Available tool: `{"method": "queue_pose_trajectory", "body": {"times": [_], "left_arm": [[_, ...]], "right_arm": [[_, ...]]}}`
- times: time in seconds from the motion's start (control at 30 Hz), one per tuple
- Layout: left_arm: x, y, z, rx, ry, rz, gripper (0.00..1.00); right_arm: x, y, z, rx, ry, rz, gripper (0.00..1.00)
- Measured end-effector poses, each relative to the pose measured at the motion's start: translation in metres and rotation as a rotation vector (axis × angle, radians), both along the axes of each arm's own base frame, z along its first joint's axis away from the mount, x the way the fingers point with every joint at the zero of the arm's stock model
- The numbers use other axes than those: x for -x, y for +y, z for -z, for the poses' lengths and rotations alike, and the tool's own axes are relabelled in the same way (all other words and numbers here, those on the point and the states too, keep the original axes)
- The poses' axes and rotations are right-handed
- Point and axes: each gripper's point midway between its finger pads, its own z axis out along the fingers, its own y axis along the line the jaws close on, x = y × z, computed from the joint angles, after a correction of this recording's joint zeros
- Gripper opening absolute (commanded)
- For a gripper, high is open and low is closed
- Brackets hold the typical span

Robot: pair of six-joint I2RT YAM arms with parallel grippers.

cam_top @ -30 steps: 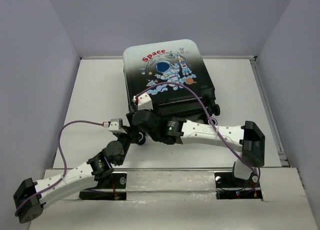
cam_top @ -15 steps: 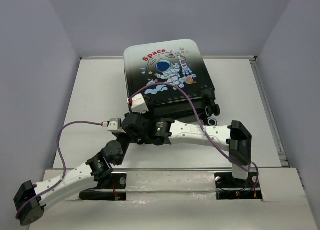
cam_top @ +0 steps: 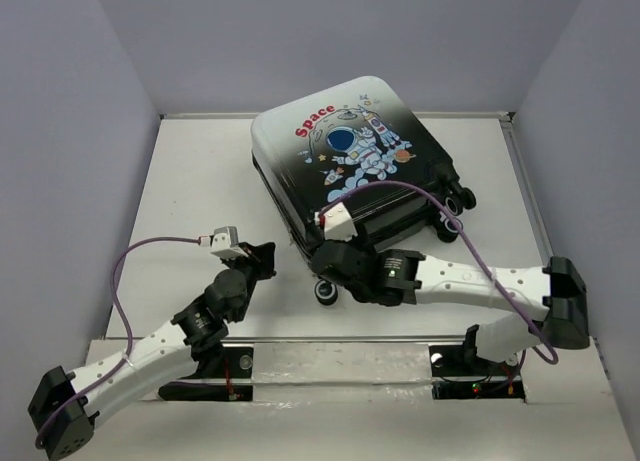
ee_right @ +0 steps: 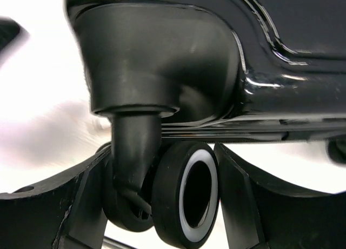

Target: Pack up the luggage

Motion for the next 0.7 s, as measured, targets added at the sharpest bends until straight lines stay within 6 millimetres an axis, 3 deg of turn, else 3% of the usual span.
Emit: {"method": "queue_pose_trajectory", "body": {"times": [0.13,0.23,0.3,0.37,0.5,0.6,0.7], "left_arm": [[-0.005,0.021,0.015,-0.04,0.048,-0.084,0.06],[-0.011,0.035,0.022,-0.062,0.075,-0.133,0.06],[-0.013,0.033,0.019,-0.056,0.067,-0.105,0.06],[-0.01,0.008,0.01,-0.035,0.036,0.03,0.08],[0.01,-0.04,0.01,-0.042,0.023,0.28,0.37],[0.042,-0.079,0.02,-0.067,0.038,0.498,0.51],[0.057,-0.094,0.029,-0.09,0.052,0.589,0.59]], "right_arm": [[0.011,-0.043,0.002,0.027,0.02,0.007,0.07],[0.015,-0.055,0.001,0.023,0.029,0.005,0.07],[0.016,-0.056,0.002,0.019,0.032,0.0,0.07],[0.016,-0.055,0.002,0.02,0.035,-0.009,0.07],[0.016,-0.053,0.002,0.026,0.034,-0.026,0.07],[0.016,-0.052,0.002,0.029,0.034,-0.036,0.07],[0.016,-0.052,0.002,0.034,0.033,-0.046,0.07]]}}
